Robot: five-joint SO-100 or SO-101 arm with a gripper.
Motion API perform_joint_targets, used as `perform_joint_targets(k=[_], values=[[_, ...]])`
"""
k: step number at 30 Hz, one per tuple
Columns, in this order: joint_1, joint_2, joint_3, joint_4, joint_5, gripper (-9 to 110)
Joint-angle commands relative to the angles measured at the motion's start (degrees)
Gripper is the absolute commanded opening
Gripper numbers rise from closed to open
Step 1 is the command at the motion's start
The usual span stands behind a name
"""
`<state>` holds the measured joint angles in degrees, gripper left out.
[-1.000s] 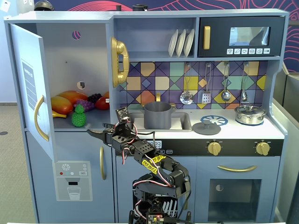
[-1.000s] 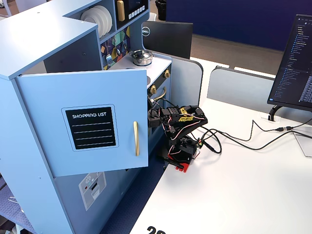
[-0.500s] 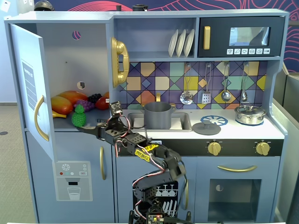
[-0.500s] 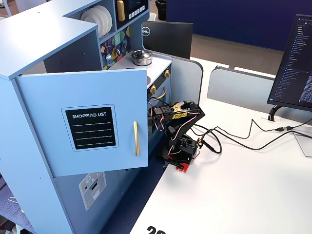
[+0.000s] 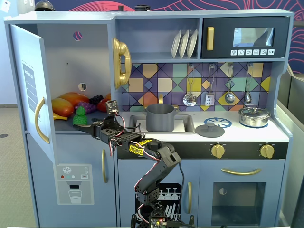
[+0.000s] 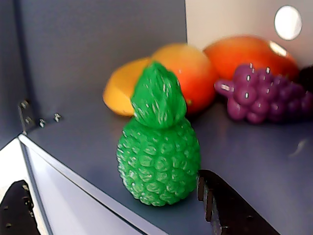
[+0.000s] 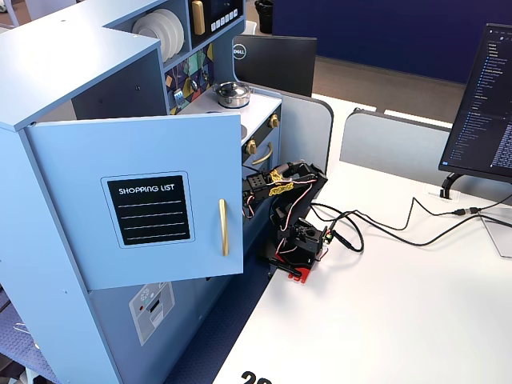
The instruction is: Pick up the green pineapple from the left cabinet and place it in the gray recipient
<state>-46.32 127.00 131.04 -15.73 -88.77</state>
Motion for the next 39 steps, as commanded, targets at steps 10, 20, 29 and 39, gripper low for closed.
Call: perform_joint_targets(k=[10, 20, 29, 39], values=[[-0.35, -10.46, -11.51, -3.96, -1.32, 38], [0.97, -21.45, -22.15, -4.75, -1.67, 38], [0.09, -28.83, -29.44, -4.04, -5.98, 20], [-4.13, -24.26, -30.15, -2.37, -5.54, 0]])
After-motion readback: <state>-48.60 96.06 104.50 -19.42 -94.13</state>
